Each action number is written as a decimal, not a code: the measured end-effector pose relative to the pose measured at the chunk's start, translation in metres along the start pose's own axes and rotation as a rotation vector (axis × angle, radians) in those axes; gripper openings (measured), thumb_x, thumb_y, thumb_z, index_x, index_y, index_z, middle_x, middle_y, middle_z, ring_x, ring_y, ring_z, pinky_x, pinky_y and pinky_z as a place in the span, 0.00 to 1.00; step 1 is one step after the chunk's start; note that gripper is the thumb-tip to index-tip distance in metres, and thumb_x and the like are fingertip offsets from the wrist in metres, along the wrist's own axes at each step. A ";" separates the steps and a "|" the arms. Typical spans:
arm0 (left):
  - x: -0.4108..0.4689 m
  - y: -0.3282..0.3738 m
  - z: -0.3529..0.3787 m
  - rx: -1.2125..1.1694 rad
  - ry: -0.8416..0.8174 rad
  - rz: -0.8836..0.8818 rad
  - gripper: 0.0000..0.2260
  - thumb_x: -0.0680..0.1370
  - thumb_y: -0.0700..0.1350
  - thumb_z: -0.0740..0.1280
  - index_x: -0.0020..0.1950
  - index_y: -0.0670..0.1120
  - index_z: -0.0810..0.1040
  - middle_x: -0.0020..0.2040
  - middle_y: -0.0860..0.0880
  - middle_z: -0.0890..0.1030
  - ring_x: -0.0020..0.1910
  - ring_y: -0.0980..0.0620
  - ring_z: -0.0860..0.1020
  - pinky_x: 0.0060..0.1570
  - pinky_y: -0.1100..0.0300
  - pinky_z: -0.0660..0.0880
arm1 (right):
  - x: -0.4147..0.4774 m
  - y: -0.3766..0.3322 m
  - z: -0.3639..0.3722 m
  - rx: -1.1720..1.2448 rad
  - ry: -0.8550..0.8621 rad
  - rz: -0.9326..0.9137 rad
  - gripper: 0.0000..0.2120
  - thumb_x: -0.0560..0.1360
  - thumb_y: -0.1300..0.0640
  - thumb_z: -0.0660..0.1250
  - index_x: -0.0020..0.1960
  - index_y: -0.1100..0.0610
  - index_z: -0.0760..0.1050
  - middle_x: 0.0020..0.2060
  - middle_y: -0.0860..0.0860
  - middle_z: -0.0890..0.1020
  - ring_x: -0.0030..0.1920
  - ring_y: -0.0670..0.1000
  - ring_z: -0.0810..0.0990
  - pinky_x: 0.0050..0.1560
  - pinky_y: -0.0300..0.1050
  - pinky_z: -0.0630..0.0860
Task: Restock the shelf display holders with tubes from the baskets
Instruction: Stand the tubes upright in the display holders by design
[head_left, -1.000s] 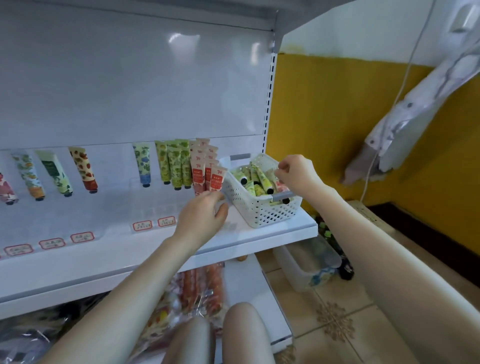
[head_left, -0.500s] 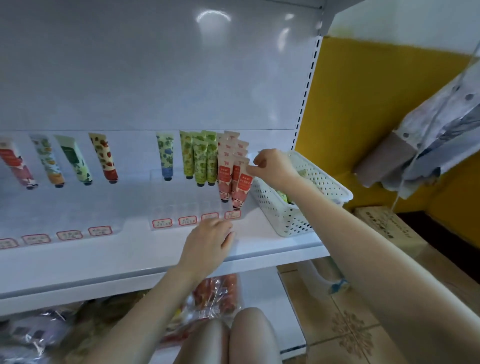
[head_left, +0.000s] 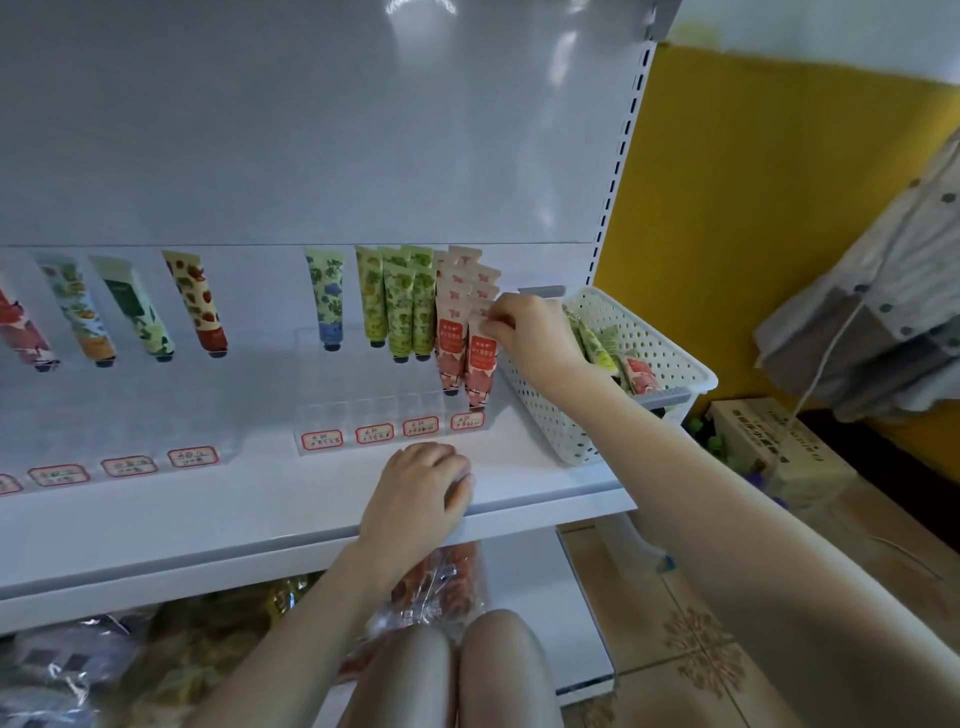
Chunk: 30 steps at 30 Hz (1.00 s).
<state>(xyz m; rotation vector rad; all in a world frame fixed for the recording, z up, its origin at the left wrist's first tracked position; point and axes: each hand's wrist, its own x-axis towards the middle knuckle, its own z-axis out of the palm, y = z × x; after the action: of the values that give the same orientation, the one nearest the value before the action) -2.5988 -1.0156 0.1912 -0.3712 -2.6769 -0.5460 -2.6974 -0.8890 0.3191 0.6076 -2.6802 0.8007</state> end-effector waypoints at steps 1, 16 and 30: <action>0.000 0.000 0.001 0.005 0.007 0.003 0.14 0.73 0.48 0.57 0.41 0.46 0.82 0.40 0.51 0.81 0.40 0.50 0.79 0.43 0.58 0.76 | 0.000 0.000 0.001 -0.004 0.001 0.001 0.11 0.77 0.59 0.63 0.53 0.65 0.78 0.48 0.60 0.82 0.48 0.59 0.79 0.48 0.47 0.74; -0.001 -0.006 0.006 0.005 0.076 0.054 0.14 0.74 0.48 0.57 0.41 0.45 0.81 0.39 0.50 0.81 0.39 0.49 0.79 0.41 0.57 0.77 | -0.004 -0.001 -0.003 0.047 -0.005 0.049 0.10 0.77 0.60 0.63 0.53 0.64 0.77 0.48 0.59 0.82 0.47 0.57 0.79 0.43 0.41 0.71; 0.006 0.003 0.000 0.030 0.104 0.047 0.14 0.74 0.48 0.58 0.41 0.46 0.81 0.39 0.52 0.82 0.39 0.52 0.80 0.40 0.62 0.76 | 0.000 0.007 -0.023 0.072 0.008 0.077 0.13 0.77 0.56 0.64 0.57 0.64 0.76 0.53 0.58 0.81 0.52 0.55 0.79 0.48 0.43 0.74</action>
<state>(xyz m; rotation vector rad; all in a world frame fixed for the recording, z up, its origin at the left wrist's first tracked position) -2.6034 -1.0121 0.1949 -0.3849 -2.5669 -0.4966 -2.6977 -0.8706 0.3343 0.5191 -2.6921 0.9219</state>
